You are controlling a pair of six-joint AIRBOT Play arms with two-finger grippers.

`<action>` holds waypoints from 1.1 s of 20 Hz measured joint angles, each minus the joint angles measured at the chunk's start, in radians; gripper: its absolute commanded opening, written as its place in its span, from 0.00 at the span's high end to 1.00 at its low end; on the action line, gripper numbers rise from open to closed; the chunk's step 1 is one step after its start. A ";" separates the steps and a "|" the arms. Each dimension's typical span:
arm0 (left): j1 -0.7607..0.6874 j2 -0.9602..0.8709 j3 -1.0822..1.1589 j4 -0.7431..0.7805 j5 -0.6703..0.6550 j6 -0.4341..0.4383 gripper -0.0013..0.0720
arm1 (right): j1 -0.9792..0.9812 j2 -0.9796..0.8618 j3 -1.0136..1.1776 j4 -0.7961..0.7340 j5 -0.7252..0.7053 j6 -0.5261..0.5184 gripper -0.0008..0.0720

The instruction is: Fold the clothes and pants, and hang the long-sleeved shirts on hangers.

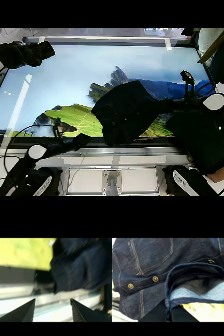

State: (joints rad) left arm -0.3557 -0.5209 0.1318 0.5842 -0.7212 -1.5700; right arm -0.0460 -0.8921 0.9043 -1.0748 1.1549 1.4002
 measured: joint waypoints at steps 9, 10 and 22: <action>-0.338 -0.523 0.142 -0.529 0.216 0.458 0.32 | 0.000 -0.003 0.000 -0.003 -0.006 0.002 0.96; -0.346 -0.558 0.164 -0.555 0.216 0.488 0.32 | 0.000 -0.003 0.000 -0.003 -0.003 0.002 0.96; -0.366 -0.748 0.278 -0.719 0.171 0.599 0.96 | 0.000 -0.003 0.002 -0.006 0.005 0.001 0.96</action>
State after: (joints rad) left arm -0.7219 -1.2686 0.4095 -0.1345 -0.5499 -0.9714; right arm -0.0460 -0.8951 0.9062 -1.0813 1.1595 1.4014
